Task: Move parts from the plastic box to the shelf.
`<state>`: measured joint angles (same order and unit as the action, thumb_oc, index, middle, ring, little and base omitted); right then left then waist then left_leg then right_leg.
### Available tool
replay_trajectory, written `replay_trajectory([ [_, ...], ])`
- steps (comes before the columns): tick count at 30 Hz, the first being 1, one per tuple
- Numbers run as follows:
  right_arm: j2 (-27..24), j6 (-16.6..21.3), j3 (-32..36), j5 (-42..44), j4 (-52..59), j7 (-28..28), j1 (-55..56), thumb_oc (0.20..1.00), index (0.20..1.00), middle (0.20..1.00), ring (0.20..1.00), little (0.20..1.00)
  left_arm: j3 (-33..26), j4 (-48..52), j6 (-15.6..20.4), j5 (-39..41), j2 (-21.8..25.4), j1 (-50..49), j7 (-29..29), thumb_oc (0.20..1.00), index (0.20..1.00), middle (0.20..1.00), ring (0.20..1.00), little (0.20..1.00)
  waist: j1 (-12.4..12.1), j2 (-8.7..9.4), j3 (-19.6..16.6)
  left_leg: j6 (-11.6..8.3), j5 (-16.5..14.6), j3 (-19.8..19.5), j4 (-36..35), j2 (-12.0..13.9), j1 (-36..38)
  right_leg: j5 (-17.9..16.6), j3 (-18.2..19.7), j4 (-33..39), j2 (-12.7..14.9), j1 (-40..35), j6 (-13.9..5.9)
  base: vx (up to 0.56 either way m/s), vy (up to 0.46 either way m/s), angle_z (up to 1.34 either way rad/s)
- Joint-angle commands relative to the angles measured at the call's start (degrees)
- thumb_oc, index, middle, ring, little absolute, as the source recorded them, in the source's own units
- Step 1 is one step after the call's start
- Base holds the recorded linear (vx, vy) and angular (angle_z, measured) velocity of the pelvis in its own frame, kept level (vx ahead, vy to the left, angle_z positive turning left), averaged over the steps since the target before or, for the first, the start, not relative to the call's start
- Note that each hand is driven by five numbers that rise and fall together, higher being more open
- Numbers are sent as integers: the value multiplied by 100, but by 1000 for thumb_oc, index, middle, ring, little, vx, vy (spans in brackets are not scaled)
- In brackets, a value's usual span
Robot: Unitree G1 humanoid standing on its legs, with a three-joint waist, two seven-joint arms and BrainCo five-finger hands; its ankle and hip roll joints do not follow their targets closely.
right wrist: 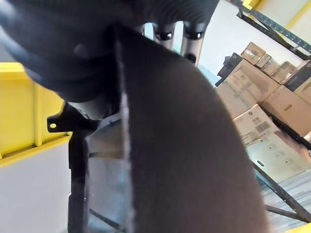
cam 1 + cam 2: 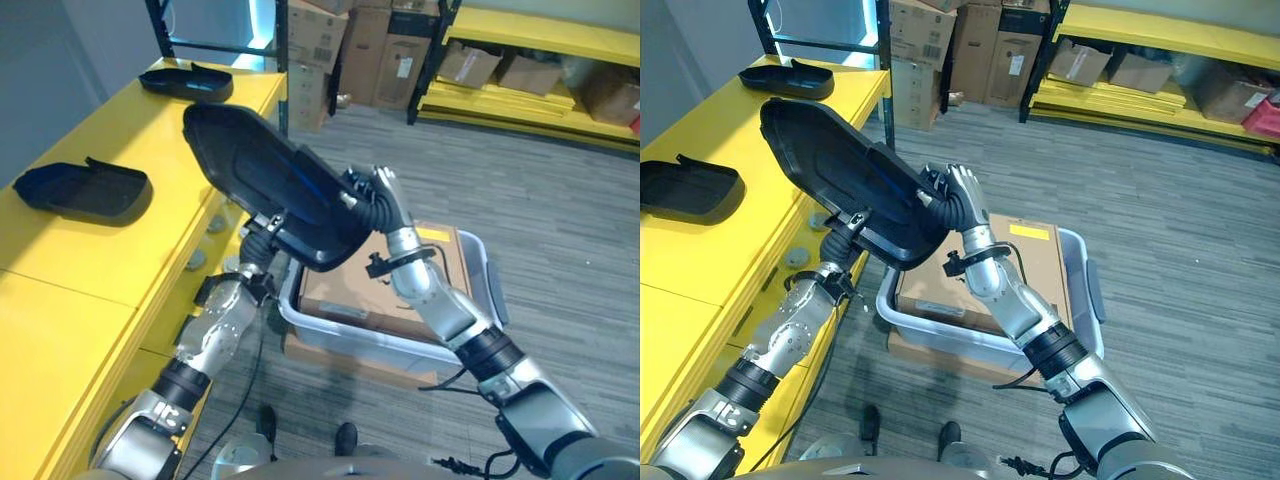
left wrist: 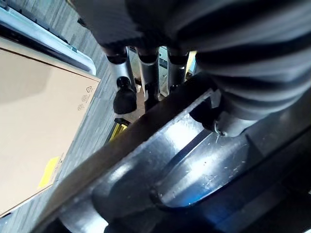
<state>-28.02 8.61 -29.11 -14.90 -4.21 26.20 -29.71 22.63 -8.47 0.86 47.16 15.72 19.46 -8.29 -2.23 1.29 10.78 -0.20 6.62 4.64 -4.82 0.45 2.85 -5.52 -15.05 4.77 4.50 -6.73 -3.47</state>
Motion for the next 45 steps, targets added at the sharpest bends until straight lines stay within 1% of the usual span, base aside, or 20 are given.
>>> replay_trajectory([
  [1,341,519,-593,448,526,-615,0,200,200,200,200,200,469,234,640,-897,-249,706,179,200,200,200,200,200,-148,96,-211,-24,-661,-32,-18,165,232,398,-153,-37,316,-141,-319,0,0,0],
  [5,467,600,-685,665,595,-556,222,200,200,200,200,200,394,447,1027,-1662,-90,628,-232,200,200,200,200,200,-204,89,-174,-24,-644,-69,-18,163,213,391,-181,-31,319,-150,-313,0,0,0],
  [6,506,803,-668,909,625,-544,344,482,482,482,482,482,333,565,1155,-2064,0,579,-519,200,200,200,200,200,-219,85,-165,-25,-640,-89,-18,158,203,389,-184,-24,320,-153,-316,0,0,0],
  [7,546,849,-638,1069,710,-469,467,1000,1000,1000,1000,1000,265,672,1283,-2656,136,530,-916,200,200,200,200,200,-236,74,-150,-33,-626,-103,-18,157,187,387,-190,-24,323,-154,-317,2,-23,3],
  [8,550,859,-615,1180,753,-472,512,1000,1000,1000,1000,1000,233,694,1314,-2778,182,505,-992,200,200,200,200,200,-237,69,-142,-37,-622,-104,-18,159,184,386,-191,-26,324,-154,-317,-1,-28,3],
  [10,556,1026,-415,1797,964,-382,869,1000,1000,1000,1000,1000,-14,807,1497,-3908,553,302,-1638,200,200,200,200,200,-243,36,-109,-50,-607,-124,-18,162,161,391,-203,-30,328,-145,-321,-10,-26,5],
  [11,552,1080,-383,1870,992,-339,932,1000,1000,1000,1000,1000,-61,816,1525,-4113,615,270,-1772,200,200,200,200,200,-242,29,-105,-53,-605,-126,-18,162,158,391,-203,-29,329,-144,-322,-4,-12,11],
  [12,499,1277,-185,2334,1120,-302,1311,1000,1000,1000,1000,1000,-285,864,1483,-5186,962,53,-2274,200,200,200,200,200,-217,1,-114,-74,-599,-115,-18,169,154,395,-198,-18,339,-143,-334,6,-3,10],
  [14,432,1348,21,2556,1189,-349,1673,1000,1000,1000,1000,1000,-528,894,1448,-5739,1203,-153,-2636,200,200,200,200,200,-171,-31,-123,-86,-592,-83,-18,177,153,395,-174,-16,350,-130,-352,6,4,4],
  [15,387,1234,137,2631,1202,-406,1895,1000,1000,1000,1000,1000,-635,915,1343,-6126,1343,-278,-2880,200,200,200,200,200,-130,-53,-135,-89,-589,-61,-18,183,155,398,-154,-21,356,-119,-357,0,0,0],
  [19,237,1102,418,2672,1030,-647,2397,1000,1000,1000,1000,1000,-992,877,1295,-6534,1698,-611,-3264,200,200,200,200,200,-20,-99,-157,-103,-584,1,-18,198,156,412,-112,-29,369,-103,-373,6,46,-5],
  [23,90,890,632,2517,589,-1177,2809,1000,1000,1000,1000,1000,-1321,865,1428,-6482,2006,-891,-3477,200,200,200,200,200,81,-112,-164,-110,-585,15,-18,193,160,437,-55,-58,374,-89,-378,9,50,-9],
  [25,-49,627,716,2569,-10,-2383,3198,1000,1000,1000,1000,1000,-1642,1053,2181,-5498,2042,-1176,-3235,200,200,200,200,200,79,-79,-146,-97,-585,-90,-18,161,152,494,1,-134,376,-70,-359,19,50,-1],
  [28,-90,350,684,2913,-374,-3070,3443,1000,1000,1000,1000,1000,-1864,1276,2576,-5215,1946,-1381,-2921,200,200,200,200,200,32,-25,-137,-77,-584,-197,-18,136,149,544,6,-231,388,-58,-352,4,3,2],
  [30,23,233,700,2899,-920,-3147,3754,1000,1000,1000,1000,1000,-2017,1569,2807,-4987,1803,-1515,-2585,200,200,200,200,200,-42,62,-119,-52,-597,-278,-18,105,150,606,-35,-386,423,-44,-367,46,45,15],
  [32,117,208,712,2847,-1311,-3139,3908,1000,1000,1000,1000,1000,-2088,1771,2864,-4866,1713,-1604,-2408,200,200,200,200,200,-69,95,-97,-28,-602,-300,-18,79,153,606,-44,-461,455,-21,-397,40,91,23],
  [38,673,132,983,2504,-2520,-3064,4222,1000,1000,1000,1000,1000,-2292,2112,3145,-4198,1520,-1819,-1730,200,200,200,200,200,-175,100,-40,65,-656,-353,-18,-51,120,614,-73,-674,525,51,-515,4,105,7],
  [39,736,150,1039,2492,-2677,-3039,4235,1000,1000,1000,1000,1000,-2292,2101,3189,-4127,1514,-1785,-1638,200,200,200,200,200,-160,90,-47,75,-653,-425,-18,-66,95,657,12,-711,475,75,-492,0,0,0],
  [42,1036,-86,1253,3023,-3566,-2701,4274,1000,1000,1000,1000,1000,-1982,1868,3353,-3810,1504,-1241,-1106,200,200,200,200,200,83,40,-68,144,-610,-1183,-18,-260,13,888,783,-861,24,164,-235,68,-30,31],
  [45,1235,-243,1369,3316,-4301,-2702,4070,1000,1000,1000,1000,1000,-1789,1835,3265,-3874,1441,-913,-1116,200,200,200,200,200,131,-18,-52,106,-500,-1584,-18,-349,-28,919,963,-840,-185,151,-73,37,-58,221],
])
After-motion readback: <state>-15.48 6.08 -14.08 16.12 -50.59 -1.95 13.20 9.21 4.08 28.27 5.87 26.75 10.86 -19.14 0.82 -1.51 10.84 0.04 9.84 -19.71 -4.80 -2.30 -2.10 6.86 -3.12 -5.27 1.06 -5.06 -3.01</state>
